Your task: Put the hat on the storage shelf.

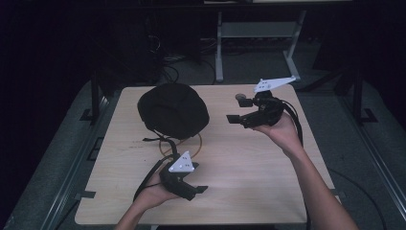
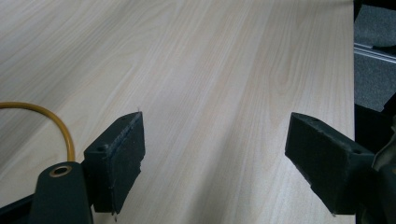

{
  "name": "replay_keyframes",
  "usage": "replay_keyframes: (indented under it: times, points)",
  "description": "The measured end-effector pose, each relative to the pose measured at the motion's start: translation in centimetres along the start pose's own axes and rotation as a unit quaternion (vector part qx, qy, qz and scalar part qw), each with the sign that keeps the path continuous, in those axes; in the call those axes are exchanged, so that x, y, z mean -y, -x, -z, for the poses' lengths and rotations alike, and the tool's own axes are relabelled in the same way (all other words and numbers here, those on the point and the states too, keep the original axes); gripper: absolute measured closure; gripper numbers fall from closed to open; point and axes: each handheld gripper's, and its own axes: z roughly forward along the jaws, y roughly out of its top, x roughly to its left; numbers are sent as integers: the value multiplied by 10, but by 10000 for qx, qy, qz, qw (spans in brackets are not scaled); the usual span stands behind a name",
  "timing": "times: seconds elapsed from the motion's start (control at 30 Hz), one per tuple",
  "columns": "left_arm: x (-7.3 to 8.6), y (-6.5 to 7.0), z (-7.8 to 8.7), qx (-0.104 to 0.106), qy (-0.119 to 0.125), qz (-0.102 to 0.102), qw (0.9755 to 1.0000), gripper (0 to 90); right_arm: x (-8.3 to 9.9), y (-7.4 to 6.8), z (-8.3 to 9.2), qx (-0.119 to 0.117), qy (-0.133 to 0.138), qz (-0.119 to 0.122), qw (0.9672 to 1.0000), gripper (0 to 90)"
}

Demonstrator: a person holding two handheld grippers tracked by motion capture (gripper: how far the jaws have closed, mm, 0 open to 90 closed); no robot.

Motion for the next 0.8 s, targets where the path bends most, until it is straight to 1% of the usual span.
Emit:
replay_keyframes:
  times: [0.07, 0.1, 0.2, 0.27, 0.33, 0.4, 0.63, 0.8]
  points:
    - [0, 0, 0, -8, -22, -24, 10000, 197, 6, 2, 2, 21, -22, -17, 10000, 181]
    - [0, 0, -1, -9, 0, 17, 10000, 197, 8, 2, 3, 24, -19, -40, 10000, 179]
    - [1, 0, -1, -7, -12, 50, 10000, 196, 16, 2, 7, 52, -32, -53, 10000, 172]
    - [1, 0, -1, -14, -51, 14, 10000, 194, 21, 3, 9, 64, -67, -58, 9999, 165]
    - [1, 0, -1, -15, -25, 19, 10000, 194, 26, 4, 12, 97, -67, -79, 9999, 163]
    - [1, 1, -2, -12, 37, 101, 9999, 193, 32, 5, 15, 105, -39, -109, 9999, 163]
    - [2, 0, -2, -39, 10, 42, 10000, 192, 46, 6, 25, 138, -31, -148, 9998, 161]
    - [2, 0, -3, -34, 11, 79, 10000, 191, 58, 8, 31, 160, -18, -202, 9997, 160]
